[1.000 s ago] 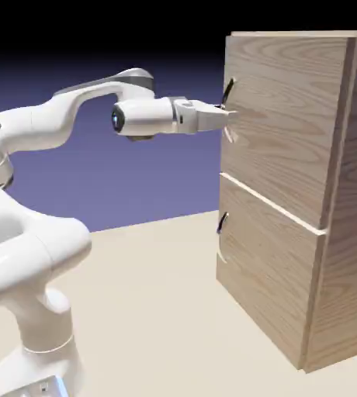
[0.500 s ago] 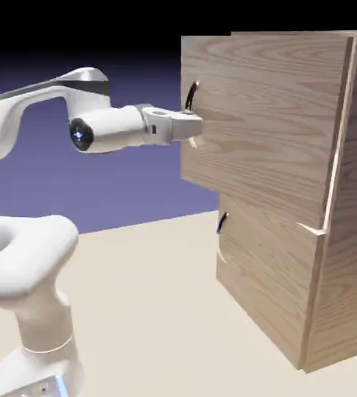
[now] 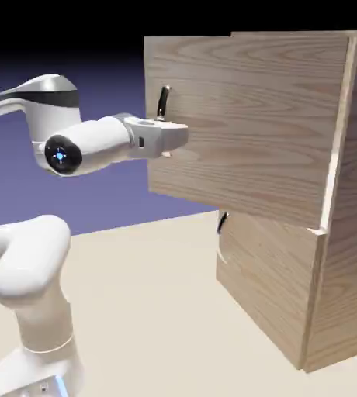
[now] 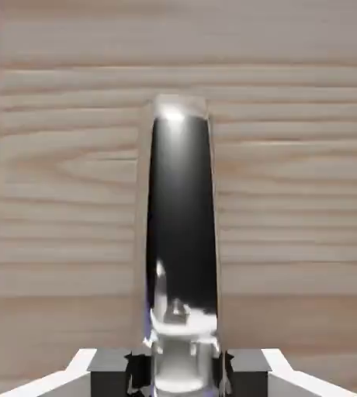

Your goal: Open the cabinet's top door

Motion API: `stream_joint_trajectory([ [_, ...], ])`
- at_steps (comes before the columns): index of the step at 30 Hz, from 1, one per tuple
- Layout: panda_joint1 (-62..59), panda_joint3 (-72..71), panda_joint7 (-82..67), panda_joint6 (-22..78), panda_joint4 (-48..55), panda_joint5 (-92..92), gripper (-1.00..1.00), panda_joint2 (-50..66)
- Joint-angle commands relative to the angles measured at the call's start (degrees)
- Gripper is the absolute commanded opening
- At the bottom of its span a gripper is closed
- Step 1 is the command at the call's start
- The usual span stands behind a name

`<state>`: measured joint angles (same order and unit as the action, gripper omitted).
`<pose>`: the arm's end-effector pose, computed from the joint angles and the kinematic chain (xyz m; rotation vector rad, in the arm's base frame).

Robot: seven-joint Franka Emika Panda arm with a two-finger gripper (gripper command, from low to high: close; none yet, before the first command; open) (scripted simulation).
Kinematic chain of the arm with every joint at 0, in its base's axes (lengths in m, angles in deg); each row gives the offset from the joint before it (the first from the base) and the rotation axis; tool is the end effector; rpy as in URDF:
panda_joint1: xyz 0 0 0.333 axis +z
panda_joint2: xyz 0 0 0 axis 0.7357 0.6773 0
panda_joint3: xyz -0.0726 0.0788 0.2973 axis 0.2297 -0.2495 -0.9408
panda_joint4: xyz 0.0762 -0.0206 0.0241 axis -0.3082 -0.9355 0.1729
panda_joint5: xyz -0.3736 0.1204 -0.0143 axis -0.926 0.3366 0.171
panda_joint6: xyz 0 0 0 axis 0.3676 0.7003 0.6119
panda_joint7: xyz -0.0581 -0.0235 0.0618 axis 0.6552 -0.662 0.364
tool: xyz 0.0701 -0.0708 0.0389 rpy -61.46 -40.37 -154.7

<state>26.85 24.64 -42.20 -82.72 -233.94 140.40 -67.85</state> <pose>0.2020 -0.0031 0.5643 -1.7316 0.1126 -1.3043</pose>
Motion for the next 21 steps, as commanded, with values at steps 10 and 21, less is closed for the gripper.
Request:
stream_joint_trajectory([
  [10,-0.6,20.76,-1.54,13.43,1.7,-18.72,-1.0,2.07],
  [21,5.75,43.6,-5.53,30.84,13.0,-38.03,-1.0,13.09],
])
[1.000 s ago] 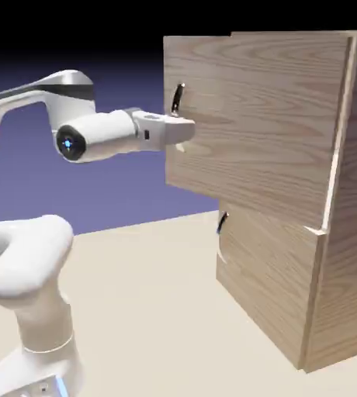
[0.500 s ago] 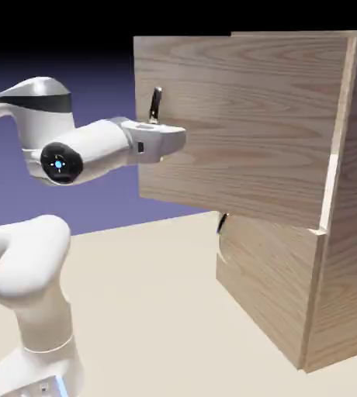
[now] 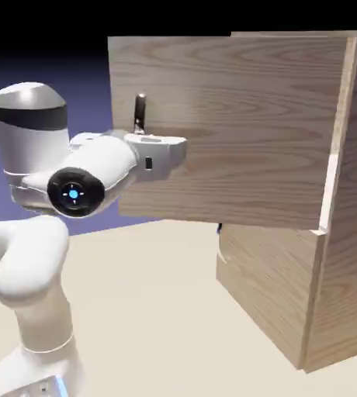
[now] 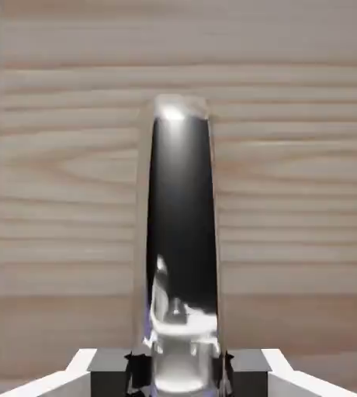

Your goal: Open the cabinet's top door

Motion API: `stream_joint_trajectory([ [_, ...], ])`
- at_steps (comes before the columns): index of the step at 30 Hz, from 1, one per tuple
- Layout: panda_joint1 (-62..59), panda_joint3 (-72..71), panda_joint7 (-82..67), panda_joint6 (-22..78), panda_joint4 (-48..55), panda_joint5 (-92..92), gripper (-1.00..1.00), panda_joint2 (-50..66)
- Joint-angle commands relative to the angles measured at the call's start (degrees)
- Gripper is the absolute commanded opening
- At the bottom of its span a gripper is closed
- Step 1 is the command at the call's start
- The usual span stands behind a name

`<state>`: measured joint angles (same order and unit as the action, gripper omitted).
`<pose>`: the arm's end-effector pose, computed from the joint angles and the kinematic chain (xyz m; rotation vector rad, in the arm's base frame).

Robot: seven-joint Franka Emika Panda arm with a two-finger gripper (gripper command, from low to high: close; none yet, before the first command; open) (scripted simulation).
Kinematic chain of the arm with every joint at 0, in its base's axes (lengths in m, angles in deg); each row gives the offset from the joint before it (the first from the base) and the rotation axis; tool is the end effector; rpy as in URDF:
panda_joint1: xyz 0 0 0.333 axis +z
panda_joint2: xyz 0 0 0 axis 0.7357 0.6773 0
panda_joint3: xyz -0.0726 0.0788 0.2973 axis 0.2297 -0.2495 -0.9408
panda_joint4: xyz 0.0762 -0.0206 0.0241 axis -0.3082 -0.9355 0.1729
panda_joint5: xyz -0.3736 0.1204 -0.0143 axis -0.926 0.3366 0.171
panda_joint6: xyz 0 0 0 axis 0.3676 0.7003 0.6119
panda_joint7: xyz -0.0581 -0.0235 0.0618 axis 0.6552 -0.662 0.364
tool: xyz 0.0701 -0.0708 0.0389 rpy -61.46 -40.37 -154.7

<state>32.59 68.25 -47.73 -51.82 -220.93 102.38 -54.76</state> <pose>0.1529 -0.1473 0.5643 -1.6500 -0.2228 -1.0093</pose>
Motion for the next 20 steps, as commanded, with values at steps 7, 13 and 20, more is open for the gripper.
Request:
stream_joint_trajectory([
  [7,12.23,14.19,-2.11,12.67,13.57,-9.89,-1.0,8.28],
  [13,24.67,24.09,-2.43,22.18,25.72,-15.15,-1.0,12.35],
  [20,37.16,32.16,-1.41,30.4,37.42,-18.6,-1.0,13.69],
])
